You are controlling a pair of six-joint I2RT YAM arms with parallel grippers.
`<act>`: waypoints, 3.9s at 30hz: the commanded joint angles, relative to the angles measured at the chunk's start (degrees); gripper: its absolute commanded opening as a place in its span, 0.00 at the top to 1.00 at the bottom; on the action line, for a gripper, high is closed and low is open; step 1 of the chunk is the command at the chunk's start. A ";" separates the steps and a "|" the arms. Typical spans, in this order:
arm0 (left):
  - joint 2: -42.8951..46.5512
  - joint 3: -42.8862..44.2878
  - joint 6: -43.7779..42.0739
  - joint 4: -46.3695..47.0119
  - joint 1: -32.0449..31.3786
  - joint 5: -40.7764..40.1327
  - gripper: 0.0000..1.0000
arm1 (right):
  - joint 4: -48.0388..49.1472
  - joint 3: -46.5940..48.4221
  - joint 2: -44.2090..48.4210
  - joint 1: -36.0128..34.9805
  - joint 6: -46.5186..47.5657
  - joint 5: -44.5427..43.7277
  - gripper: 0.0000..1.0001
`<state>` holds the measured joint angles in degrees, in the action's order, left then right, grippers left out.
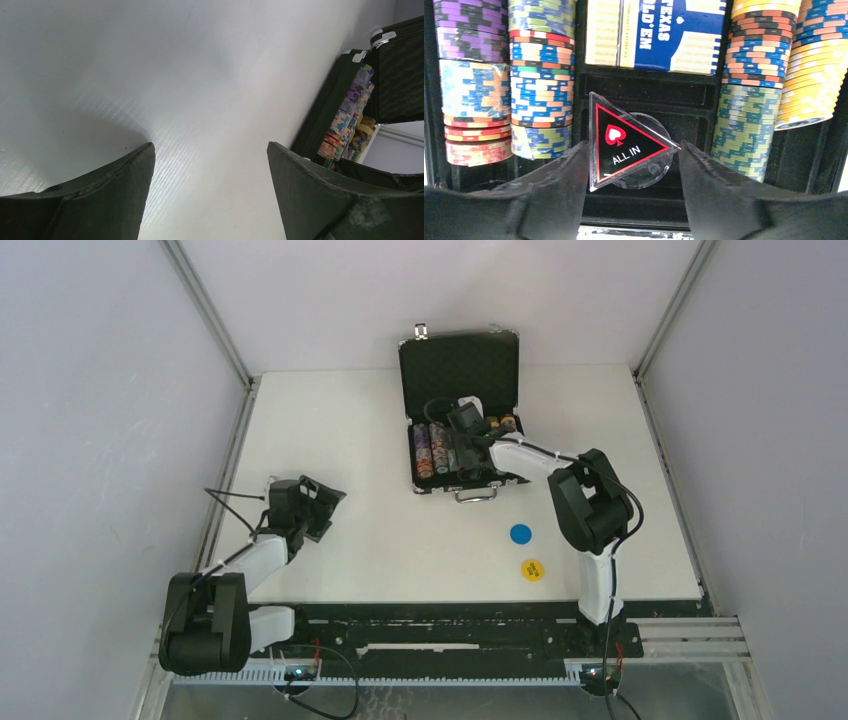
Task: Pack up texas hold em set
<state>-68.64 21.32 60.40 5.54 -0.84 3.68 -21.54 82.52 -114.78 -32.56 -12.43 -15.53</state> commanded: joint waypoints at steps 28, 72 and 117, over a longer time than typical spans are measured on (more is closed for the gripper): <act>6.46 -0.32 -3.23 -2.20 -3.20 -3.51 0.13 | -4.72 -31.53 33.45 2.30 -15.25 -7.79 0.02; 4.48 0.03 -2.13 -1.06 -4.58 -0.10 0.14 | -3.00 -43.83 33.13 -3.24 -24.21 -4.24 0.28; 3.76 1.17 -3.59 -2.79 -4.54 -2.09 0.14 | -8.77 0.14 9.75 1.85 -8.72 -1.08 0.42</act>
<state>-64.64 21.32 58.43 2.68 -5.13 3.16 -29.80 74.39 -100.12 -32.58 -25.23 -17.98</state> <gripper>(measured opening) 0.862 0.585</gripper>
